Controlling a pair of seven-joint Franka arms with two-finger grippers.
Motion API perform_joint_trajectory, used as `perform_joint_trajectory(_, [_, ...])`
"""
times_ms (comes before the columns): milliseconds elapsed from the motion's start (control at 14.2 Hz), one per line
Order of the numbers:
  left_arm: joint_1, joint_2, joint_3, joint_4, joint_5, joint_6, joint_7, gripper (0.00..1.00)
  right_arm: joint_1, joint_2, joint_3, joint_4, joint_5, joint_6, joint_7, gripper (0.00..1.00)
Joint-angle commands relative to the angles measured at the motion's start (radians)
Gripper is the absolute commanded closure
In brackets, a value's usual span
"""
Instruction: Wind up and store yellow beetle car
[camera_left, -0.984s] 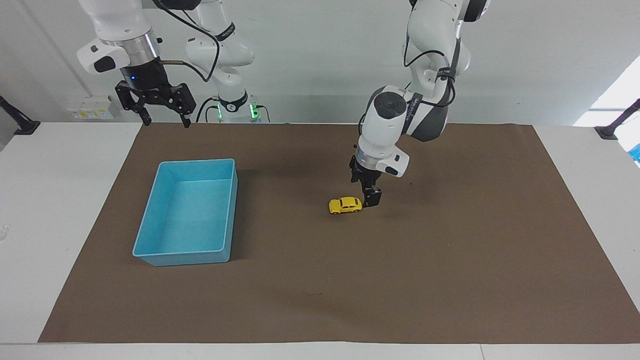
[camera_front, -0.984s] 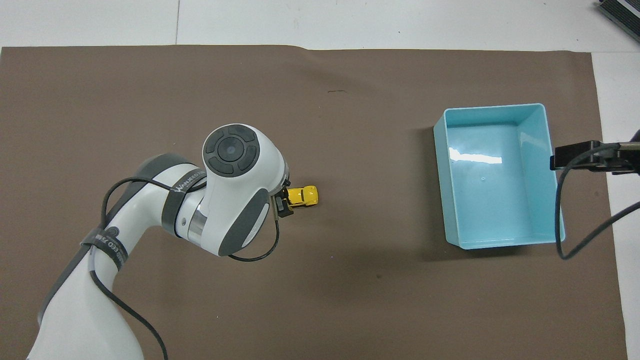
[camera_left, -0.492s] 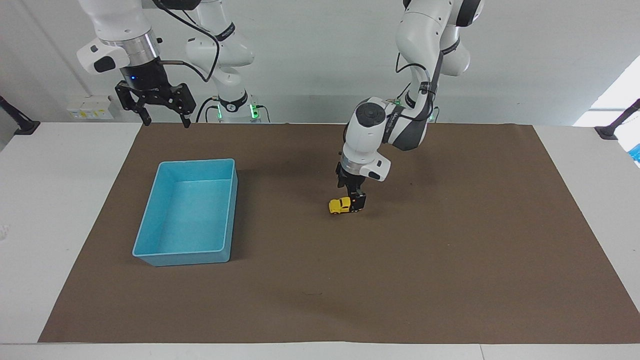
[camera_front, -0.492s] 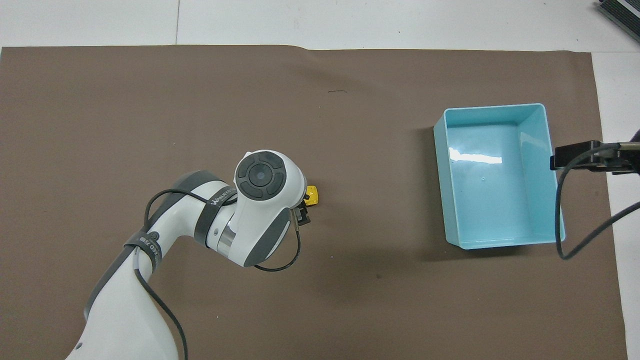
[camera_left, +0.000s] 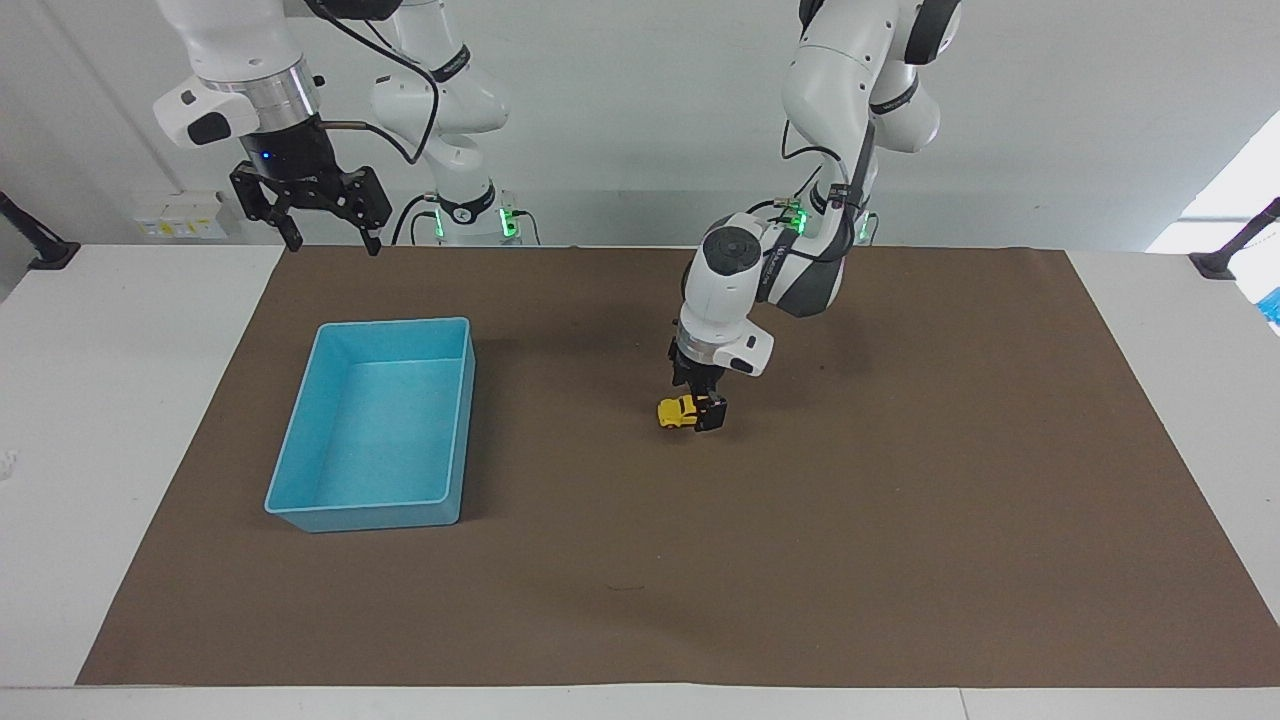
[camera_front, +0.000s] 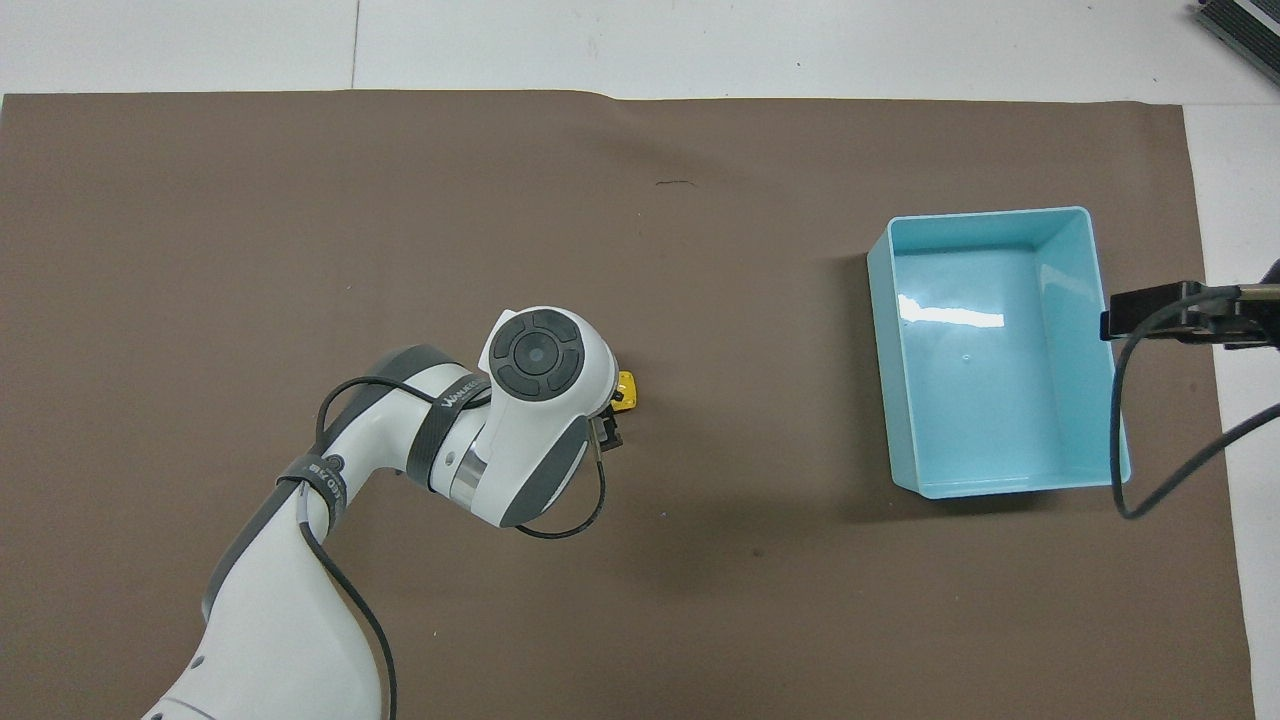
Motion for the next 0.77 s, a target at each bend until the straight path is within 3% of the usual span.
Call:
perform_joint_trajectory(0, [-0.01, -0.011, 0.011, -0.016, 0.0, 0.003, 0.068, 0.6, -0.006, -0.006, 0.006, -0.003, -0.001, 0.01, 0.014, 0.0])
perform_joint_trajectory(70, [-0.01, -0.011, 0.011, -0.016, 0.0, 0.002, 0.095, 0.75, -0.006, -0.006, 0.006, -0.003, -0.002, 0.01, 0.014, 0.0])
perform_joint_trajectory(422, [-0.017, -0.011, 0.011, -0.016, 0.0, -0.003, 0.185, 0.99, -0.006, -0.006, 0.005, -0.003, -0.002, 0.01, 0.014, 0.0])
perform_joint_trajectory(703, [-0.007, -0.014, 0.011, -0.027, 0.0, -0.001, 0.212, 0.99, -0.006, -0.006, 0.005, -0.003, -0.002, 0.01, 0.014, 0.0])
